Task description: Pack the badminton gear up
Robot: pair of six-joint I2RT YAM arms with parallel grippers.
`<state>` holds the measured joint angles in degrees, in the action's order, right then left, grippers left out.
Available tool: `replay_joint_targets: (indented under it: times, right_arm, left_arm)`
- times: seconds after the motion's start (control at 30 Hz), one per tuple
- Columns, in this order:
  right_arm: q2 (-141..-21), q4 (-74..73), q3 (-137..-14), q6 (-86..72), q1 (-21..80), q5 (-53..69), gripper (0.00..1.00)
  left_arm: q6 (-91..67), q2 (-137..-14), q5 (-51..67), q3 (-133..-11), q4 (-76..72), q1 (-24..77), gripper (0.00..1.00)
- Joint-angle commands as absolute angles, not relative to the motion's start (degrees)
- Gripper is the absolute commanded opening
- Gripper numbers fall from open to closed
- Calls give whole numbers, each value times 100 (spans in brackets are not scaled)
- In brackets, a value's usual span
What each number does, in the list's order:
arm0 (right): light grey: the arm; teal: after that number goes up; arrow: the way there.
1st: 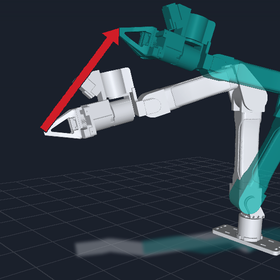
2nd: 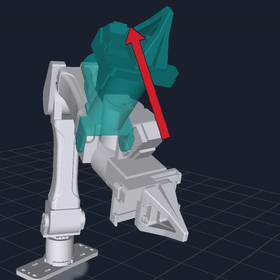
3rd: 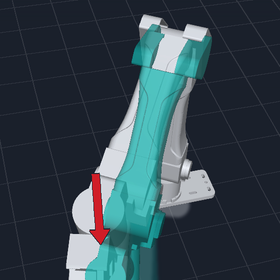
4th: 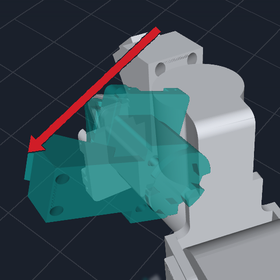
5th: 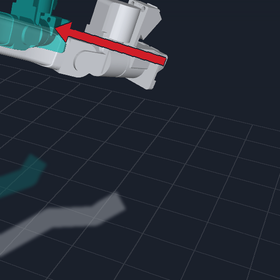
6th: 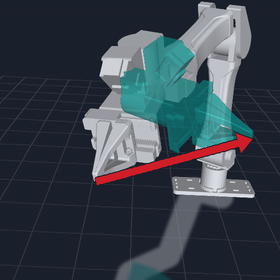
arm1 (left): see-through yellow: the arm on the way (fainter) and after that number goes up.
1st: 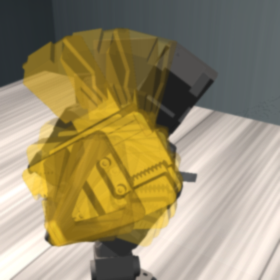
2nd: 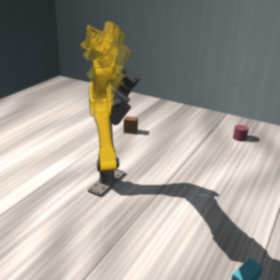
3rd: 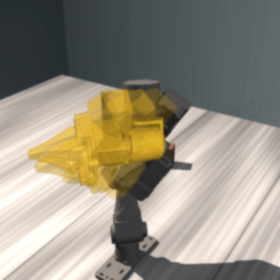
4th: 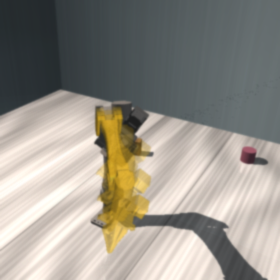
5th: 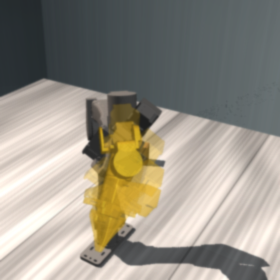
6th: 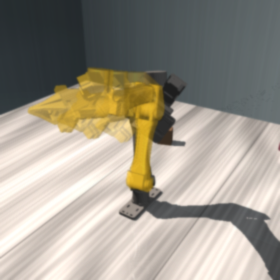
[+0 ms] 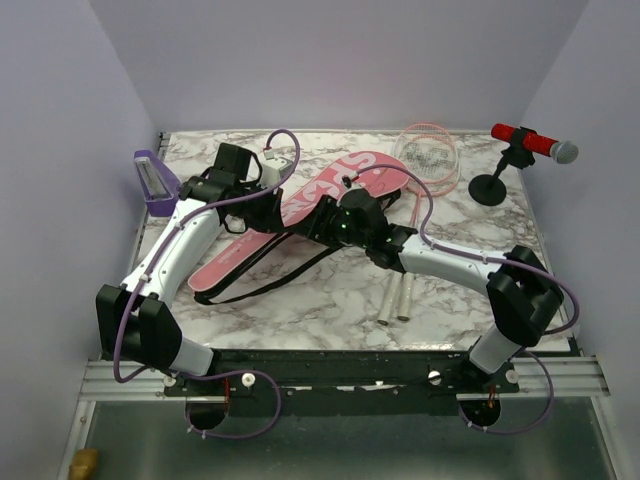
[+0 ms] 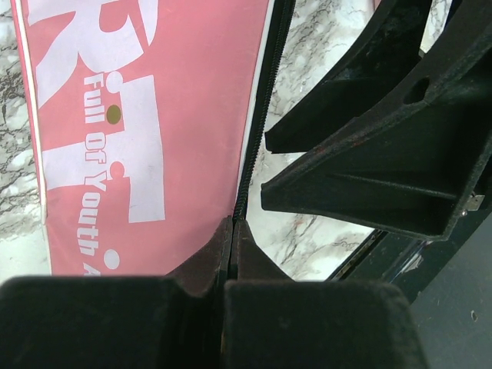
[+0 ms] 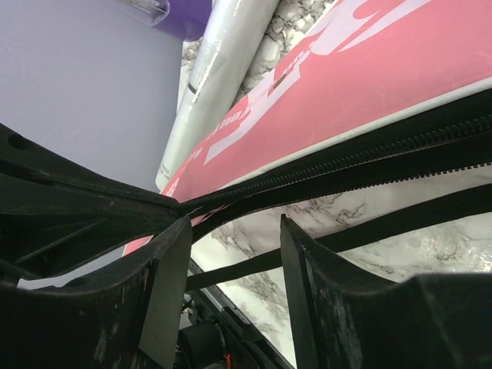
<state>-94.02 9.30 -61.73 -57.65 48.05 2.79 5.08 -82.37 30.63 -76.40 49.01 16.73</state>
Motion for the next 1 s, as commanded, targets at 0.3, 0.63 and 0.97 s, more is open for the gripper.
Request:
replay_joint_targets:
  times: [0.3, 0.63, 0.97]
  right_arm:
    - [-9773, 994, -6372, -5924, 4878, 18, 57]
    - [-9896, 1178, -6363, -6222, 4887, -623, 50]
    - [-9721, 976, -5969, -6179, 4887, -1002, 25]
  left_arm:
    - [448, -8121, 3305, -7655, 4869, 1679, 0]
    - [404, -8104, 3463, -7638, 4913, 1696, 0]
    - [422, -8112, 3498, -7690, 4957, 1696, 0]
